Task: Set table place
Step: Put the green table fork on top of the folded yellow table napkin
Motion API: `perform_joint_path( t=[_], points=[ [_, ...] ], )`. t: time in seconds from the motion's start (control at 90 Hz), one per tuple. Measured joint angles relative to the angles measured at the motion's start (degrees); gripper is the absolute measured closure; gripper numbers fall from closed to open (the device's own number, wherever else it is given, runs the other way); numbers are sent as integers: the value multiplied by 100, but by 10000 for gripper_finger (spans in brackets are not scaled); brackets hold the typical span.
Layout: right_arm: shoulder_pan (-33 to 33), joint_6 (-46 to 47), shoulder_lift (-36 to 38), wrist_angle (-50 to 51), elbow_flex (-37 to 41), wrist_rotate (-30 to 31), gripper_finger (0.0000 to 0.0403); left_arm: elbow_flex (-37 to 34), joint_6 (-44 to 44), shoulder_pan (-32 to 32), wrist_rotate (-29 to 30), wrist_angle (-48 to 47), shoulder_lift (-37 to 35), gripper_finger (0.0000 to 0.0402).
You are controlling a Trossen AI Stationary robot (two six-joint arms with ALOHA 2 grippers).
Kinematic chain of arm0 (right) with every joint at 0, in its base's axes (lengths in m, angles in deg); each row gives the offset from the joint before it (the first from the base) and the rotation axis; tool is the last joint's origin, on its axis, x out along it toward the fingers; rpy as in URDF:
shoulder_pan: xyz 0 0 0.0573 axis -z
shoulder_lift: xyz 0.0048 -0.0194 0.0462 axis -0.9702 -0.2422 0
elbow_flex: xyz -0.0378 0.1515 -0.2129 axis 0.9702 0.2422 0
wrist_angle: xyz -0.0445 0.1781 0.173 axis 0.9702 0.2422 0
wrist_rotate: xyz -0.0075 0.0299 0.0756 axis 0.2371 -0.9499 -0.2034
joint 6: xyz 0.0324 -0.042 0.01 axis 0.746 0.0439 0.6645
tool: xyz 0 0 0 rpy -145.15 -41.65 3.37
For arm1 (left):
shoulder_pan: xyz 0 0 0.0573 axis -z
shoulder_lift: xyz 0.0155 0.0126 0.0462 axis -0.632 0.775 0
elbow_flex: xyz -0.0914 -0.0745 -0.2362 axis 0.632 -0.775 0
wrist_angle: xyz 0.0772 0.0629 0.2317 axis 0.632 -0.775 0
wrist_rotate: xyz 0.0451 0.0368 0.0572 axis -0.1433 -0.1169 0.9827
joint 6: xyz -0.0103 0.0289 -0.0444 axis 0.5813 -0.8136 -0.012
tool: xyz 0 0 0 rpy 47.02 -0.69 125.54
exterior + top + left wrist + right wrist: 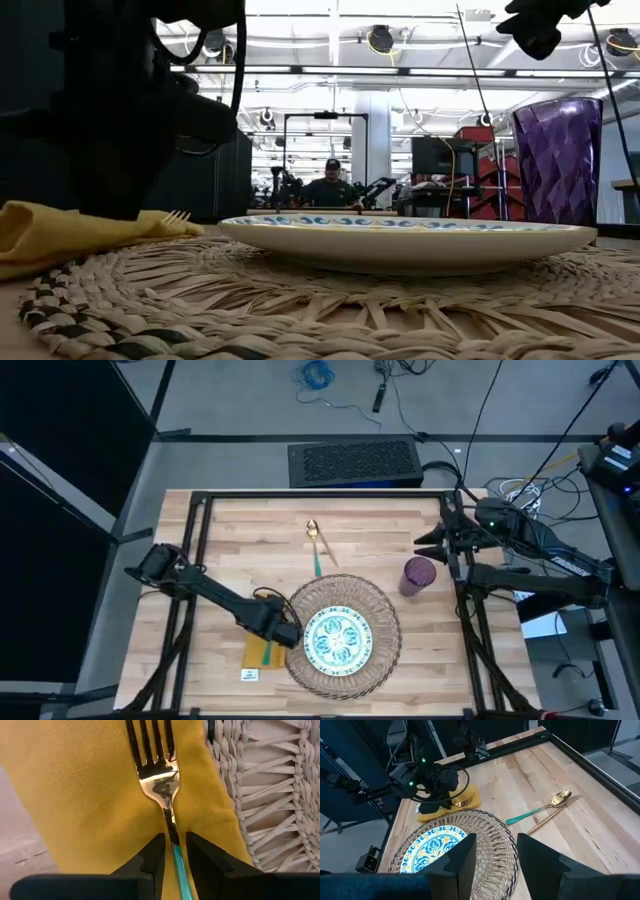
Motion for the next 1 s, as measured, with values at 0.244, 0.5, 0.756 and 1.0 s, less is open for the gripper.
perform_joint_path(
  t=[0.244,0.5,0.756,1.0],
  points=[
    [-1,0,0,0,0,0,273,4,-109,0,-31,-8,0,336],
    [1,0,0,-2,0,0,273,35,-159,0,-31,12,0,354],
    [-1,0,0,-2,0,0,273,39,-290,0,-31,136,0,399],
    [-1,0,0,-2,0,0,273,140,-342,-25,-25,75,-44,401]
  ],
)
